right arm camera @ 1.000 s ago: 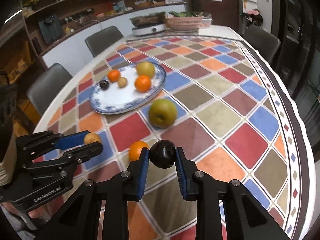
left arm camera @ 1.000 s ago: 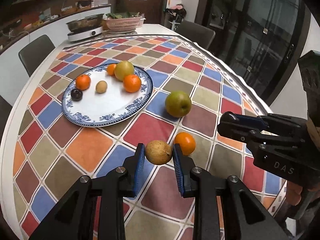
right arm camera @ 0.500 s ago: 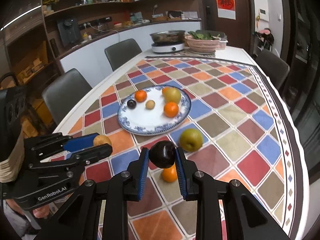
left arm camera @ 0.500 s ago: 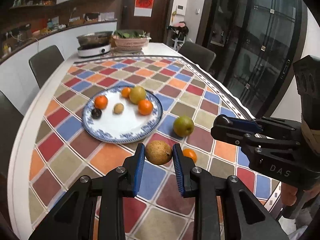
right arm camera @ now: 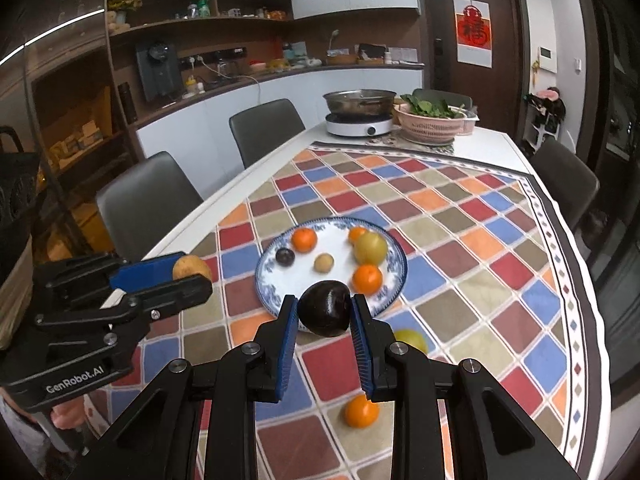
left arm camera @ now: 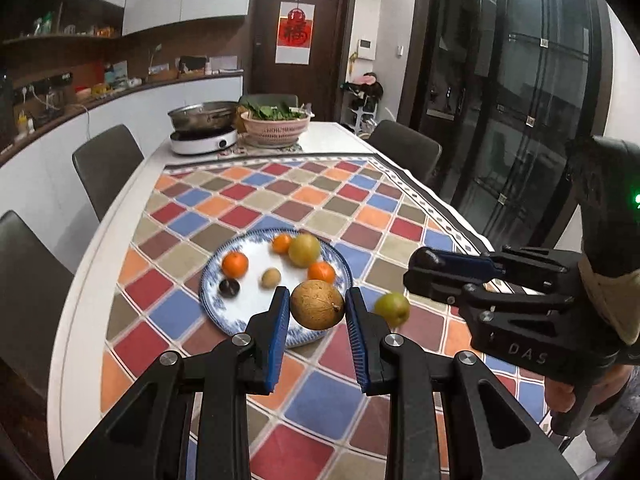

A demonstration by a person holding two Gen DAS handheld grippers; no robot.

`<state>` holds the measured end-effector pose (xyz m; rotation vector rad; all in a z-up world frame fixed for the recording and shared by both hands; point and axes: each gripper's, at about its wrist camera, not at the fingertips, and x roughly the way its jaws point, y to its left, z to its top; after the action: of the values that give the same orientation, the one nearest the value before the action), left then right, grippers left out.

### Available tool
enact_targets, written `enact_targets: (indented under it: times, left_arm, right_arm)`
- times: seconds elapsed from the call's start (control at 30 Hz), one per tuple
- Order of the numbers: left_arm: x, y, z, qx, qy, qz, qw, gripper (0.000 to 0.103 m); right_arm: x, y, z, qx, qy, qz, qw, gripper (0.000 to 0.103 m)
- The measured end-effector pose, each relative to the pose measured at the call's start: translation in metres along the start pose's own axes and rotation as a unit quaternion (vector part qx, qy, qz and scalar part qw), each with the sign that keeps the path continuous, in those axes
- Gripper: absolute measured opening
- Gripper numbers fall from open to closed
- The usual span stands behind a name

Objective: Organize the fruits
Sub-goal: 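Carry the kiwi and plum with both tools over the plate, then open both tools to release the kiwi and plum onto the plate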

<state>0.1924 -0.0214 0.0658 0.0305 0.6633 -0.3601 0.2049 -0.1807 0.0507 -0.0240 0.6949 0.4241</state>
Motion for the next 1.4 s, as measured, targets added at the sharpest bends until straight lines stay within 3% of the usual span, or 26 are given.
enact_targets:
  times: [0.6,1.03,1.4]
  left_arm:
    - [0.050,0.042,0.043,-0.004,0.002,0.006,1.0000,0.028]
    - [0.109,0.072,0.044,0.002,0.047,0.010,0.9988,0.028]
    - [0.155,0.083,0.042,0.003,0.083,0.005,0.9965,0.028]
  right_arm:
    - [0.060,-0.006,0.045,-0.010,0.015,0.005,1.000,0.027]
    - [0.130,-0.012,0.066,-0.021,0.072,0.016,0.997,0.027]
    - [0.179,-0.027,0.062,-0.020,0.115,0.008,0.993,0.028]
